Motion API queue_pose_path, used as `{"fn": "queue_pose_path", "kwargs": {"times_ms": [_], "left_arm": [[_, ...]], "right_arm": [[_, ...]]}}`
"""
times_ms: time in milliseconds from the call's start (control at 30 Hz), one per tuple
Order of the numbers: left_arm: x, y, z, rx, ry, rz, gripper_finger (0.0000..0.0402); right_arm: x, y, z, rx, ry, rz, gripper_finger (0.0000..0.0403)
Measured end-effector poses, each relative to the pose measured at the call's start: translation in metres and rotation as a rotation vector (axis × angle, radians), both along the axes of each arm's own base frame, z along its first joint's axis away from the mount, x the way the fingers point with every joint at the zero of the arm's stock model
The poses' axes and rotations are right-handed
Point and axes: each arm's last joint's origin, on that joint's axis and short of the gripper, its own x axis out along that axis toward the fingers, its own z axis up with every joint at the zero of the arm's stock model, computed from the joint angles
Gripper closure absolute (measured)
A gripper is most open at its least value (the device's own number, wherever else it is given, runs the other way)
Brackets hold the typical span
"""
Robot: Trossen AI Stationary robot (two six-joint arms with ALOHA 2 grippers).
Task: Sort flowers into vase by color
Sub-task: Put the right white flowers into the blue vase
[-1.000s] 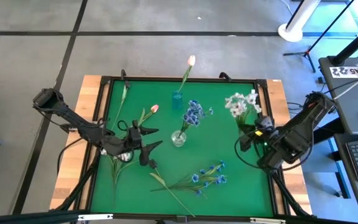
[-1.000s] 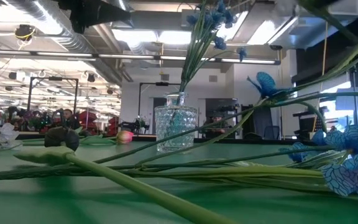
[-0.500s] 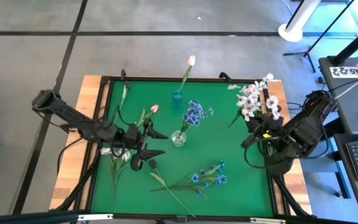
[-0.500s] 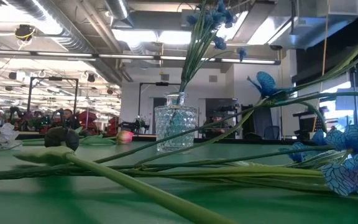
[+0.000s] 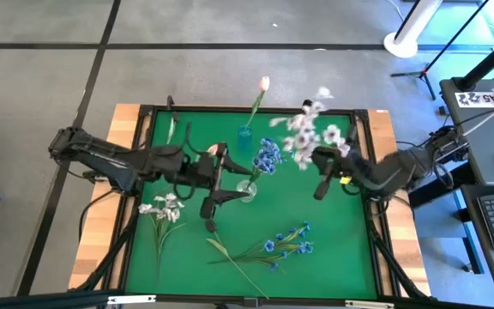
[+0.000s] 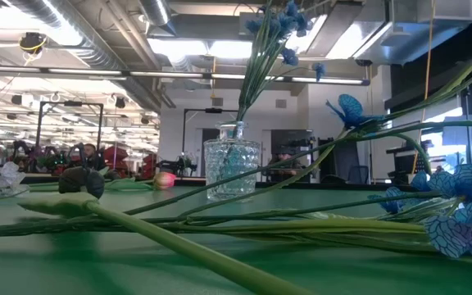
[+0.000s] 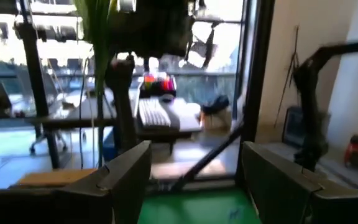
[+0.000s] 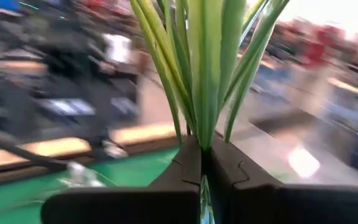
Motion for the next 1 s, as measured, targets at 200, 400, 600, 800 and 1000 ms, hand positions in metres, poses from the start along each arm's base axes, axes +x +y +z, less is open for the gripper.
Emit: {"fn": "queue_pose_path", "kwargs": {"times_ms": [200, 400, 600, 800, 1000], "left_arm": [[0.008, 0.017, -0.002, 0.039, -0.016, 0.057, 0.0157], [0.008, 0.029, 0.008, 0.036, -0.123, 0.067, 0.0157], [0.008, 0.035, 0.009, 0.039, -0.134, 0.064, 0.0157], [0.009, 0.040, 0.008, 0.039, -0.122, 0.088, 0.0157], [0.009, 0.037, 0.003, 0.076, -0.062, 0.196, 0.0174]], "right_arm": [[0.013, -0.014, 0.020, -0.058, -0.155, 0.274, 0.0399], [0.034, -0.029, 0.020, -0.058, -0.221, 0.344, 0.0399], [0.062, -0.038, 0.009, -0.025, -0.240, 0.403, 0.0398], [0.088, -0.041, -0.007, 0.000, -0.220, 0.413, 0.0398], [0.098, -0.042, -0.015, 0.021, -0.197, 0.429, 0.0398]]}}
